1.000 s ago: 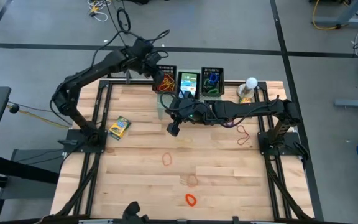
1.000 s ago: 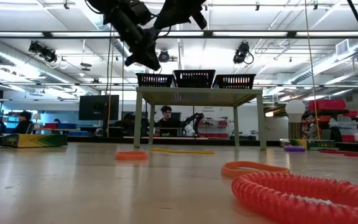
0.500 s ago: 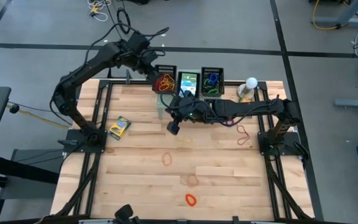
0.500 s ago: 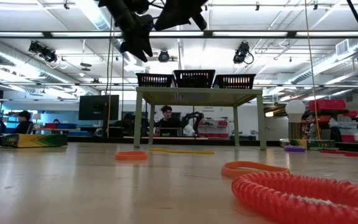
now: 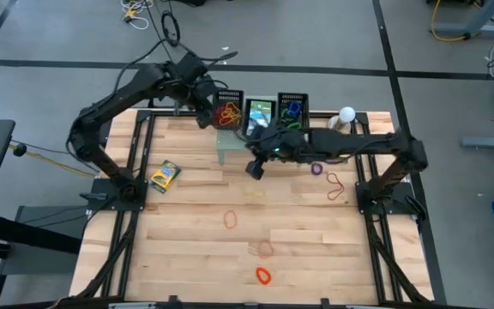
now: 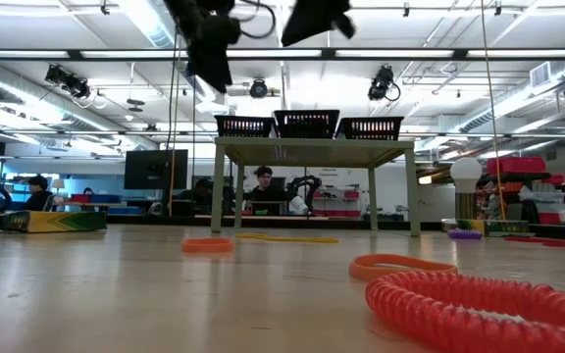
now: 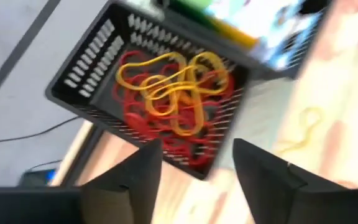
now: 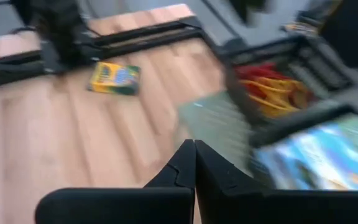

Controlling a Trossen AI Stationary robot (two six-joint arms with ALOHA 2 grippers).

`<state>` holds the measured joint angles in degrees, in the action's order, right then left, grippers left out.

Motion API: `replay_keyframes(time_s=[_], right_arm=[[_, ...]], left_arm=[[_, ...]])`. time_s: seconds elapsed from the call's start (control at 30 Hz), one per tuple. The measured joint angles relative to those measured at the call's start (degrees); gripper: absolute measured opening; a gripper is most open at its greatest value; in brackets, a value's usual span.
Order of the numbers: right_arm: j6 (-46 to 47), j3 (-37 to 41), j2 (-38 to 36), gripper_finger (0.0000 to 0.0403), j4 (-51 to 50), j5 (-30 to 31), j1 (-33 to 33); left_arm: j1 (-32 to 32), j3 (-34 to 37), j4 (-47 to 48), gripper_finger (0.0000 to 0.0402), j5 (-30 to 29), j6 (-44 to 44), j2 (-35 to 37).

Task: Pick & Place Office Desk Supplies
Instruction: Put the crayon box on the middle black bin on the shelf

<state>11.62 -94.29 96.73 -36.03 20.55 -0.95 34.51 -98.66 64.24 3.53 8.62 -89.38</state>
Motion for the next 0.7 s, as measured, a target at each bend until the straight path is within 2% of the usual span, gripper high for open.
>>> replay_keyframes(time_s=[0.07,0.17,0.27,0.33,0.43,0.53,0.7], right_arm=[[0.70,1.12,-2.66,0.0002,-3.21,2.58,-0.39],[2.65,7.40,-7.34,0.0001,-2.23,3.22,-1.07],[6.03,16.14,-13.32,0.0001,2.78,1.84,-1.26],[9.00,21.83,-17.35,0.0001,6.10,1.48,-0.98],[14.26,28.81,-23.22,0.0001,8.08,1.48,-0.15],[21.40,33.50,-29.50,0.0001,7.02,1.50,0.24],[40.36,41.57,-39.36,0.0000,-0.21,3.95,0.06]], left_arm=[[-0.79,2.90,-2.23,0.0172,3.38,-1.83,3.23],[-3.25,11.62,-10.02,0.0106,7.01,-3.51,9.79],[-6.34,22.60,-17.45,0.0040,7.35,-7.13,17.42],[-8.60,29.74,-20.73,0.0011,6.32,-10.97,22.61],[-12.61,38.13,-23.42,0.0009,3.04,-18.88,29.33],[-17.31,44.69,-24.14,0.0011,-2.73,-27.31,35.13],[-25.09,54.49,-30.28,0.0011,-12.68,-39.14,41.88]])
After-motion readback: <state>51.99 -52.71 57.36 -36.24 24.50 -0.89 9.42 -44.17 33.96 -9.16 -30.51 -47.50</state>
